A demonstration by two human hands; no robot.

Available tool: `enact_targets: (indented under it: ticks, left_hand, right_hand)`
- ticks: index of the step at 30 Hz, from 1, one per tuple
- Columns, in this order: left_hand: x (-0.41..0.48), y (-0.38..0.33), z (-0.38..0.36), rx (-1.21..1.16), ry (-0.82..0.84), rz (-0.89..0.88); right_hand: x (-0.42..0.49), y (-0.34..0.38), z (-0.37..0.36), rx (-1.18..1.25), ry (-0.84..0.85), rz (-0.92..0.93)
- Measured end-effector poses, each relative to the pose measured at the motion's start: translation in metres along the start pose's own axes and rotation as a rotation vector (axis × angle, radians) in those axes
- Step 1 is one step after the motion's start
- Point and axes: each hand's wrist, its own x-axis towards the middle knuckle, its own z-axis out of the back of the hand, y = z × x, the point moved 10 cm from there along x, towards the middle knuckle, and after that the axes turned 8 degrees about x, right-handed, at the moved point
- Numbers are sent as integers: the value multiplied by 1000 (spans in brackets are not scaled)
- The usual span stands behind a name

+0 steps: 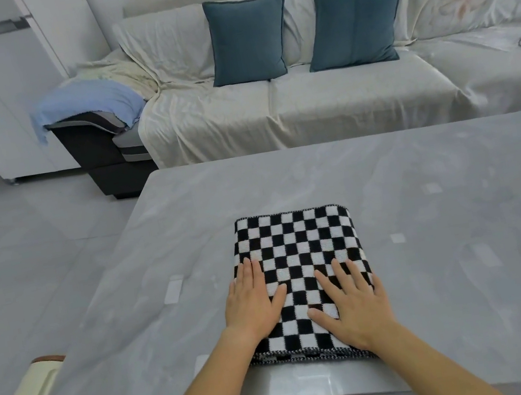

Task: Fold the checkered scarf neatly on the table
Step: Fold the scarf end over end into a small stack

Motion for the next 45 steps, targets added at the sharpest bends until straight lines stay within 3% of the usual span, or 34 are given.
enact_targets:
  ticks: [11, 18, 26, 33, 45]
  left_hand:
    - [23, -17, 14, 62, -47, 21]
    - [18, -14, 2, 78, -65, 33]
    - [-32, -18, -6, 84, 39, -27]
    - [-49, -15, -5, 96, -44, -37]
    - [39, 108, 29, 109, -123, 89]
  right_hand:
    - [80, -13, 41, 34, -14, -60]
    - [102, -18, 21, -32, -22, -71]
    - [22, -23, 17, 124, 30, 0]
    - [-27, -19, -5, 334, -23, -3]
    - [109, 87, -7, 286, -71, 95]
